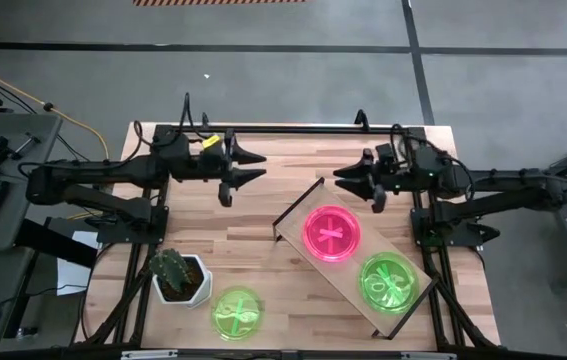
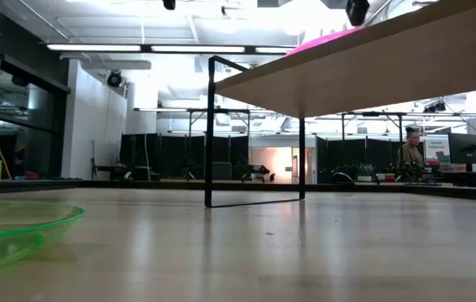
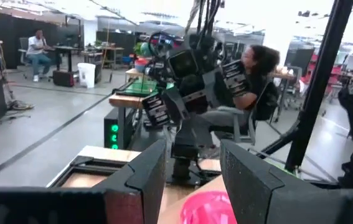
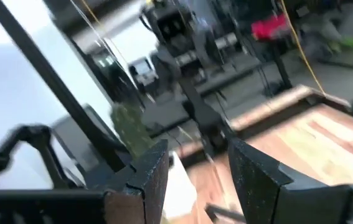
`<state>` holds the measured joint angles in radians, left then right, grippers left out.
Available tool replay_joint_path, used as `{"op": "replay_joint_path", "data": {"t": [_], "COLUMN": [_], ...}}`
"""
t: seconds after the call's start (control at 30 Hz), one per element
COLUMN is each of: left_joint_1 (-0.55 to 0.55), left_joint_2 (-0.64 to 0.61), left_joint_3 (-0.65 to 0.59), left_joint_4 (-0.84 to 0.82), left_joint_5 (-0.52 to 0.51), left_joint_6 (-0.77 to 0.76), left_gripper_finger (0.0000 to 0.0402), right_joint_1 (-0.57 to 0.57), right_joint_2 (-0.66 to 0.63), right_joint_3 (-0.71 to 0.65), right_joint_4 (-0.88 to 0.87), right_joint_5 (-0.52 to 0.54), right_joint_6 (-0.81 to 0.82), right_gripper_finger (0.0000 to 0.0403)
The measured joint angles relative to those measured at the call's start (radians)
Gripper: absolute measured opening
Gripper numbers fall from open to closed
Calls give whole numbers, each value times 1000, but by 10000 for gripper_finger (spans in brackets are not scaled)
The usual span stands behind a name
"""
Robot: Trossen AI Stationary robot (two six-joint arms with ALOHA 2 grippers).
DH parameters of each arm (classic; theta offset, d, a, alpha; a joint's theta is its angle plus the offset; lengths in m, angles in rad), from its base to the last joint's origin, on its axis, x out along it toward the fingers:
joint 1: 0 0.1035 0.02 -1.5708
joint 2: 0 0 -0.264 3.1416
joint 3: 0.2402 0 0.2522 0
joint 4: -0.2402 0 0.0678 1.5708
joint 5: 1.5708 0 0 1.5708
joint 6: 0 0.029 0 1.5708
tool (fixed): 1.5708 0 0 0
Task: Place and stack plates onto a shelf
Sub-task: Stack the green plate on top of the green plate on the shelf
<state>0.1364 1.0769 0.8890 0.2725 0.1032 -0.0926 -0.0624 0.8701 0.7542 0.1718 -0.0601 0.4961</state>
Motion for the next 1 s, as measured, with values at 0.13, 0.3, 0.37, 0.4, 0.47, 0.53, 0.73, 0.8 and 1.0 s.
{"op": "replay_joint_path", "data": {"t": [0.13, 0.3, 0.37, 0.4, 0.47, 0.53, 0.73, 0.8, 1.0], "left_joint_1": [-13, -80, -117, -139, -192, -243, -398, -442, -563], "left_joint_2": [8, 121, 195, 241, 328, 411, 587, 631, 746], "left_joint_3": [16, 228, 351, 419, 546, 653, 816, 822, 793], "left_joint_4": [-86, -476, -709, -813, -995, -1127, -1238, -1247, -1244], "left_joint_5": [63, 142, 154, 156, 155, 158, 159, 158, 89], "left_joint_6": [72, 127, 187, 215, 254, 260, 253, 254, 294], "left_gripper_finger": [140, 140, 140, 140, 140, 140, 140, 140, 140], "right_joint_1": [12, 12, 12, 12, 10, 10, 10, 10, 11], "right_joint_2": [51, 66, 64, 58, 49, 35, 6, 0, -8], "right_joint_3": [114, 213, 233, 239, 249, 248, 247, 247, 245], "right_joint_4": [-191, -326, -338, -350, -368, -400, -540, -577, -609], "right_joint_5": [30, 34, 34, 34, 34, 34, 34, 27, 24], "right_joint_6": [-6, -52, -82, -94, -115, -123, -139, -142, -165], "right_gripper_finger": [151, 151, 151, 151, 151, 151, 151, 151, 151]}}
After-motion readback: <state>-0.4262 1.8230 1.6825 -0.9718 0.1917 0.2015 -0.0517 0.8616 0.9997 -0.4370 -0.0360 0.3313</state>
